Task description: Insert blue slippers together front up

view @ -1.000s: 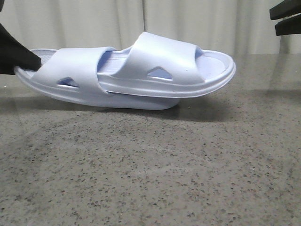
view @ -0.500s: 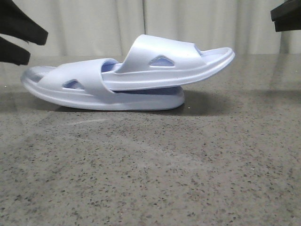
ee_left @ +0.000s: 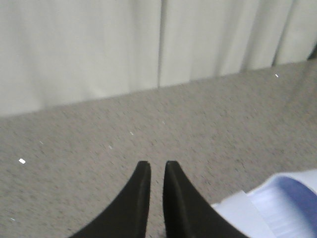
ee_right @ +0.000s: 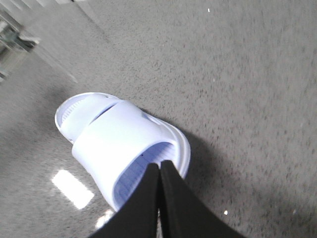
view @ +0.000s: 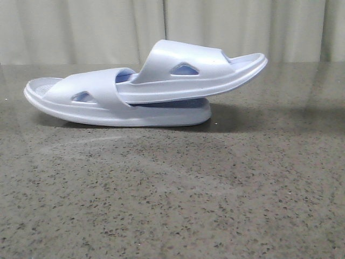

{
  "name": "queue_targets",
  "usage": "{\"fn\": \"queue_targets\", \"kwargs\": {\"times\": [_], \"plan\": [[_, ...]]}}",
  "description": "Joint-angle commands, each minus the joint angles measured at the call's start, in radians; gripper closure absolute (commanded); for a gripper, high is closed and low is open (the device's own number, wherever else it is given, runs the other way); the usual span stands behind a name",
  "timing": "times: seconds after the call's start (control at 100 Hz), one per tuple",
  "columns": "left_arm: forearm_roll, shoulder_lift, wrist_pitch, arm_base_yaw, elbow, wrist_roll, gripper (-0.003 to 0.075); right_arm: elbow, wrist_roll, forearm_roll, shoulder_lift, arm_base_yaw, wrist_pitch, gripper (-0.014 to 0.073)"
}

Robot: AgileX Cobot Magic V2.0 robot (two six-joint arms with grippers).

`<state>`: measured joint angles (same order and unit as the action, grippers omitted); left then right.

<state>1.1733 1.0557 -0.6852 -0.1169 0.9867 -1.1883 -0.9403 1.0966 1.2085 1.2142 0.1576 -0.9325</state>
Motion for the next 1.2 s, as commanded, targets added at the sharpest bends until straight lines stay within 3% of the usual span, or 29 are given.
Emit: {"fn": "queue_targets", "kwargs": {"times": [0.0,0.12,0.39,0.55,0.75,0.91,1.19], "plan": [[0.02,-0.105,0.145,0.031,-0.005,0.0,0.0705,-0.024,-0.006,-0.031,-0.103,-0.096,0.13,0.0671],[0.003,-0.217,0.289,0.053,-0.081,0.002,0.0705,0.033,-0.047,-0.067,-0.218,-0.213,0.339,0.0671],[-0.021,-0.386,0.287,0.055,-0.281,0.0,0.0705,0.295,-0.086,-0.069,-0.457,-0.412,0.701,0.0671],[0.06,-0.492,0.194,0.089,-0.365,-0.087,0.0705,0.435,-0.092,-0.057,-0.583,-0.451,0.704,0.0671],[0.1,-0.618,0.263,0.107,-0.523,-0.087,0.0705,0.614,-0.161,-0.055,-0.751,-0.451,0.711,0.0671],[0.229,-0.685,0.291,0.107,-0.657,-0.107,0.0705,0.736,-0.206,-0.047,-0.806,-0.451,0.688,0.0672],[0.349,-0.717,0.351,0.107,-0.693,-0.124,0.0705,0.786,-0.206,-0.005,-0.806,-0.451,0.67,0.0672]]}}
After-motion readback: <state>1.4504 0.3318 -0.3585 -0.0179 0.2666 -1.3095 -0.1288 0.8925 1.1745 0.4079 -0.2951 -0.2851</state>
